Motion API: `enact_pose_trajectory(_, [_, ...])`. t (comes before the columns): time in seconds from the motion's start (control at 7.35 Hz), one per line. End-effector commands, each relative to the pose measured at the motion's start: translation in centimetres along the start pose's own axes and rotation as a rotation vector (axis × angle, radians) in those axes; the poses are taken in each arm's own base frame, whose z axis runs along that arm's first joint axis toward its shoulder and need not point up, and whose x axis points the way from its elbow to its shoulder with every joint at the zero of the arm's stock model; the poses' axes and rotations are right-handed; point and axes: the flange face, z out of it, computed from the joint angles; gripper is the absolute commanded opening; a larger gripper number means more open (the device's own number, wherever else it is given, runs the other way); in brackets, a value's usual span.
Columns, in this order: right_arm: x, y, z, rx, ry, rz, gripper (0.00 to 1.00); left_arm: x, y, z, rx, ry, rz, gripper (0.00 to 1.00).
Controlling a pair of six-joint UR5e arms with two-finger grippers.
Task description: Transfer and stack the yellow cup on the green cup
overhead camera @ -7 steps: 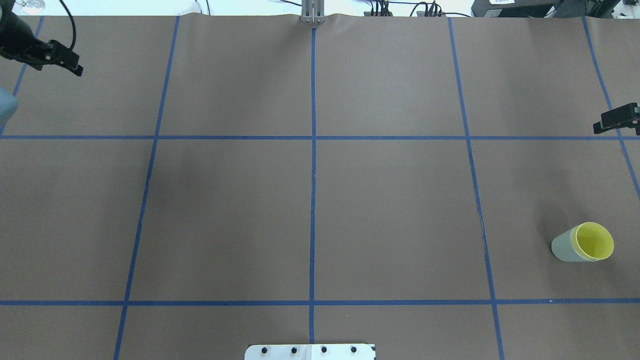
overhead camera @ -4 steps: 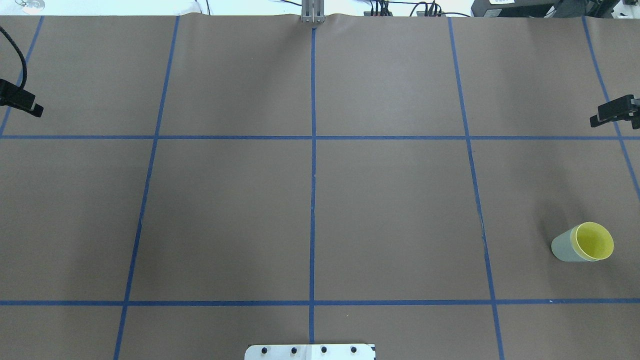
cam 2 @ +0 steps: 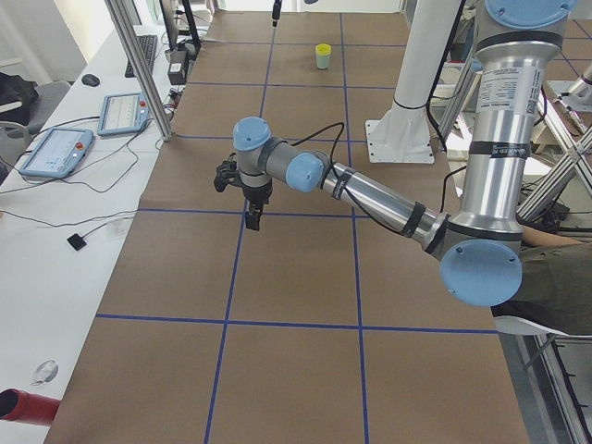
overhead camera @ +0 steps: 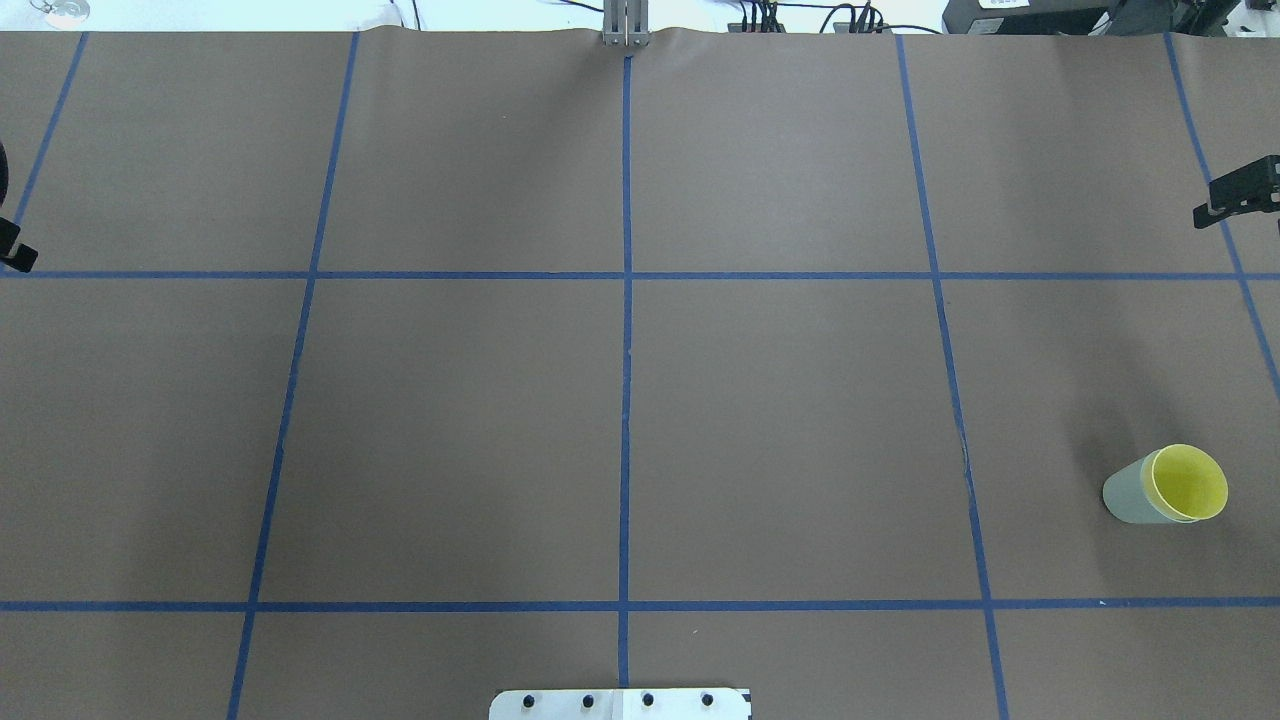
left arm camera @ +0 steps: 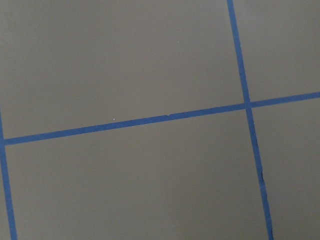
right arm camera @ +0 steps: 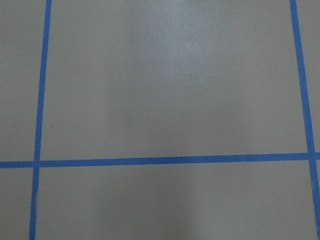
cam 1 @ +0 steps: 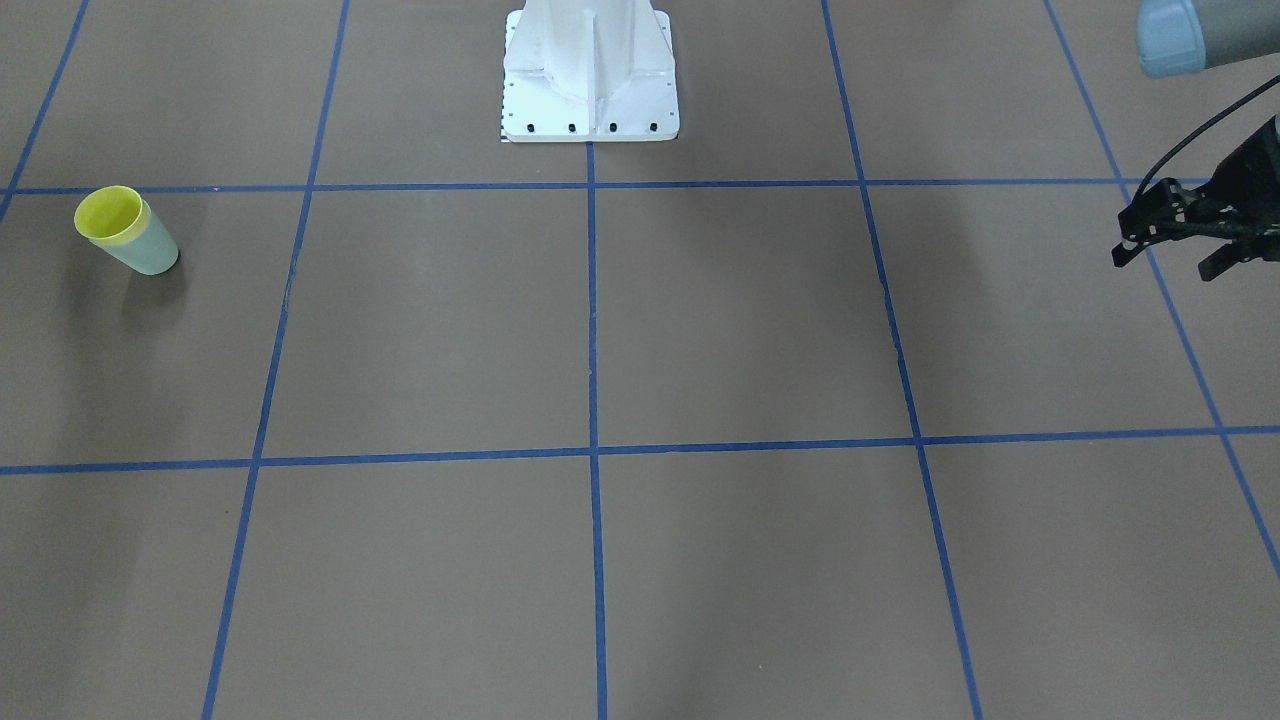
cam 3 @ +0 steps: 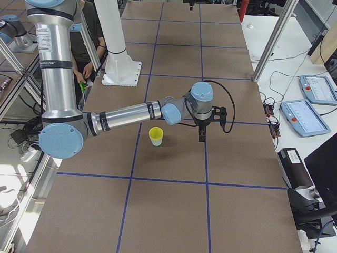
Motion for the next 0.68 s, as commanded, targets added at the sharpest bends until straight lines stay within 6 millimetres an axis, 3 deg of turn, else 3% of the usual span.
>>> enact_pose_trajectory(0.0, [0.6, 0.0, -0.6, -0.001, -0.007, 0.015, 1.00, -4.6, 0.8, -0.5, 0.000, -0.017, 0.017, 1.00])
enact_pose_trajectory(0.27, [3.2, 0.6, -1.9, -0.001, -0.027, -0.004, 1.00, -9.0, 1.9, -1.4, 0.008, -0.042, 0.074, 1.00])
enact_pose_trajectory(0.41, [5.2, 1.6, -1.1, -0.021, -0.013, -0.048, 1.00, -10.3, 2.2, -0.7, -0.006, -0.065, 0.056, 1.00])
enact_pose_trajectory(0.54, [6.0, 1.9, -0.7, -0.023, 0.005, -0.063, 1.00, -11.9, 3.8, 0.5, -0.036, -0.083, 0.025, 1.00])
